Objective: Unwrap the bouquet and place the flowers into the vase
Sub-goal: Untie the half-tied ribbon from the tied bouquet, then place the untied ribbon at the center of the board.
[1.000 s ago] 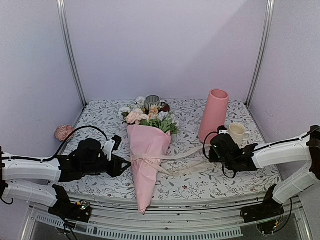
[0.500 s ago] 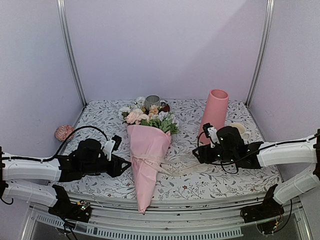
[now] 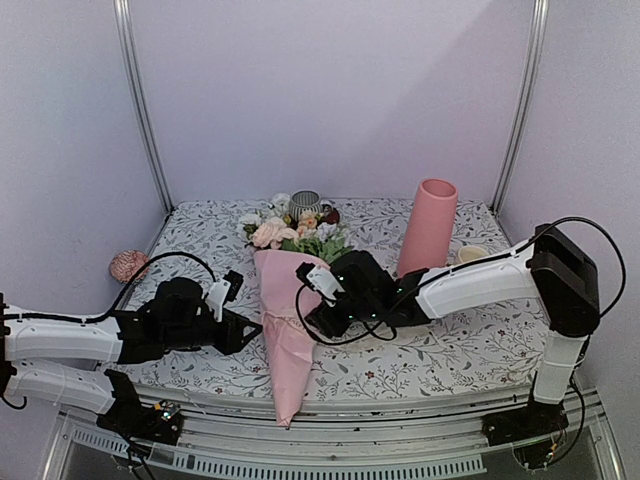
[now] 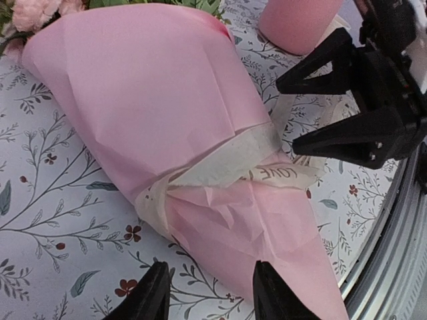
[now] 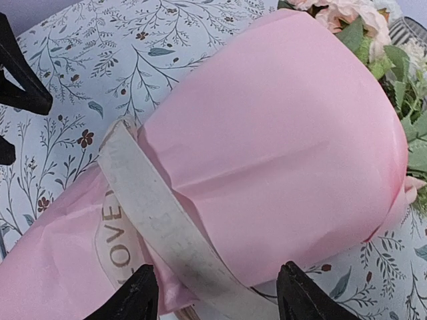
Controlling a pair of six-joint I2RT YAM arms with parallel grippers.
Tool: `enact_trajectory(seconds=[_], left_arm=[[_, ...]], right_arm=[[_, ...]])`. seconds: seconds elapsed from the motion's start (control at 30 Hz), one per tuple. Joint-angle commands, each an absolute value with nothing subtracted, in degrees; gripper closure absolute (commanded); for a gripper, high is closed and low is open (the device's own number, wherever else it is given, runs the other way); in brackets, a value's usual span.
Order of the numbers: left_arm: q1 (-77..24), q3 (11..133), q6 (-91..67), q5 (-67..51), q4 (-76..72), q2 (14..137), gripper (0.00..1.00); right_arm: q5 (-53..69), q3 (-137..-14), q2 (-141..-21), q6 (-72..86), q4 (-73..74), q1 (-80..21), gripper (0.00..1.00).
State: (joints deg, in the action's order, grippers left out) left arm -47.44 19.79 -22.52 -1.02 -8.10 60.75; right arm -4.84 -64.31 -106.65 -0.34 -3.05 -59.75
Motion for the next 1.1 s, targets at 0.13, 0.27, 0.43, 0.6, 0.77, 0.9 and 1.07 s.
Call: enact_trajectory(seconds=[0.13,0.27,0.43,0.6,0.77,0.9,1.07], left_arm=[[-46.75,20.76,-22.19,-0.78,-7.62,60.09,0.55],[-46.67,21.12,-21.92,-0.83,-7.82,60.92,0.55],[-46.74,21.5,-21.5,-0.82,-7.71,61.17,0.55],[-46.68,21.72,-21.27,-0.72,-7.57,61.09,0.55],[-46.67,21.71,-21.2,-0.77,-7.25,60.86,0.55],[-46.75,21.64,-21.28,-0.63,-6.8,60.33,0.55],[-46.7,21.34,-21.12,-0.52,-6.77,59.79,0.55]], right_arm=[[-6.06,-72.16,-113.49,-5.66,0.24,-61.43,0.36],[-5.66,-73.51,-114.78,-6.12,0.55,-61.42,0.36],[-5.23,-74.9,-116.28,-6.49,0.92,-61.43,0.43],[-5.64,-75.76,-116.61,-6.29,0.72,-61.44,0.72],[-8.88,-73.51,-112.23,-4.03,-1.65,-61.33,0.97],[-14.78,-68.41,-104.8,-1.11,-4.23,-60.56,0.97],[-22.1,-59.23,-91.78,4.9,-4.09,-55.67,0.97]])
